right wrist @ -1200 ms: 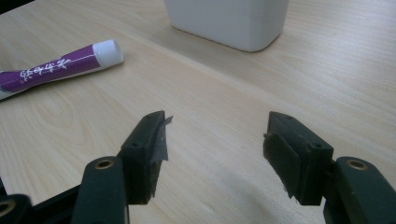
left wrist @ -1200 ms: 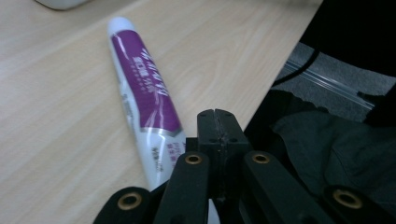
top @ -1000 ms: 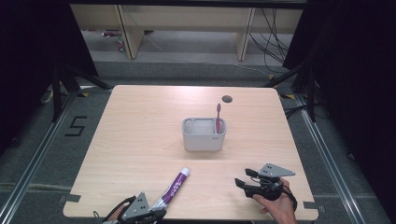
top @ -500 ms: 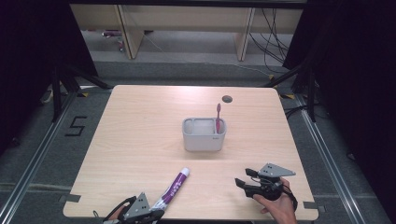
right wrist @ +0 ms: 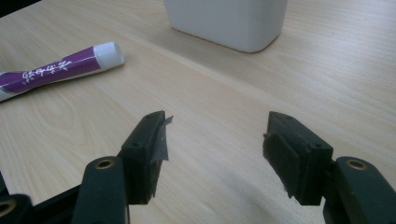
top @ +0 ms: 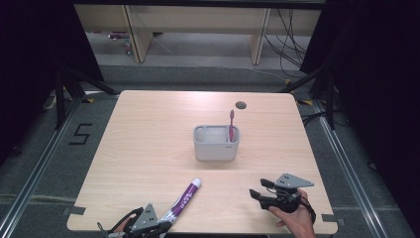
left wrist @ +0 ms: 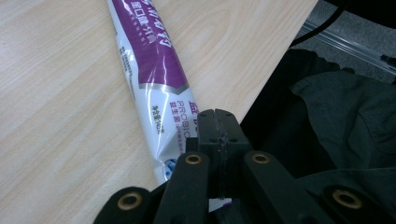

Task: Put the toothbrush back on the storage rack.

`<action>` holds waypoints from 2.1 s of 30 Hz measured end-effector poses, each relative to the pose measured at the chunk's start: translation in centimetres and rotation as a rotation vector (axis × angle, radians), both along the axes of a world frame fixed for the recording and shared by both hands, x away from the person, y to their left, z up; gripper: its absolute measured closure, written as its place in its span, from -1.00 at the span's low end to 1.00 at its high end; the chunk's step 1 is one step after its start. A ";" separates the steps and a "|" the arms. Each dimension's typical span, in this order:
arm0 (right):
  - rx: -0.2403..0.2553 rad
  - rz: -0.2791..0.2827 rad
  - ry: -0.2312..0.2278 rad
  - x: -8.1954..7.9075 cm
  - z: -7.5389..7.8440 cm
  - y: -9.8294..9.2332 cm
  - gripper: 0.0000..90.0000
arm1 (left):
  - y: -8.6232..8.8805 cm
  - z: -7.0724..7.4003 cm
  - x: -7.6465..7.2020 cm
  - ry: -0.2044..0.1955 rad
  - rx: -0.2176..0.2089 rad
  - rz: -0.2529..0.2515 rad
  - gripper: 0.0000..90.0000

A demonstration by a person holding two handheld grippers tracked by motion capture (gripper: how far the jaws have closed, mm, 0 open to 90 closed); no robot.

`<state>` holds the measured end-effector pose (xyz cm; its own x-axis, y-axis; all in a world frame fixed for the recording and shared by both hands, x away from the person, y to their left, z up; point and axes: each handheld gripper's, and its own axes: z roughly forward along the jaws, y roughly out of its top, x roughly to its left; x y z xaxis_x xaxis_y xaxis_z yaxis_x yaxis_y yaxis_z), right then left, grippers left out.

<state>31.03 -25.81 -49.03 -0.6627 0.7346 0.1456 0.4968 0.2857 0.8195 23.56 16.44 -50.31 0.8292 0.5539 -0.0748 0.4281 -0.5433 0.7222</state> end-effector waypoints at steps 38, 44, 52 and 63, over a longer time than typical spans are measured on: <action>0.011 -0.005 0.013 0.2 -0.1 -0.1 -0.12 | 2.5 0.1 5.5 -0.028 0.104 0.115 0.99; 0.029 -0.003 0.031 0.2 -0.1 0.1 -0.12 | 2.3 0.2 6.9 -0.033 0.110 0.136 0.99; 0.006 0.017 0.006 0.3 -0.1 0.0 -0.12 | 2.1 0.4 8.5 -0.044 0.128 0.145 0.99; 0.029 0.000 0.033 0.3 -0.2 0.0 -0.12 | 1.8 0.7 10.4 -0.035 0.117 0.170 0.99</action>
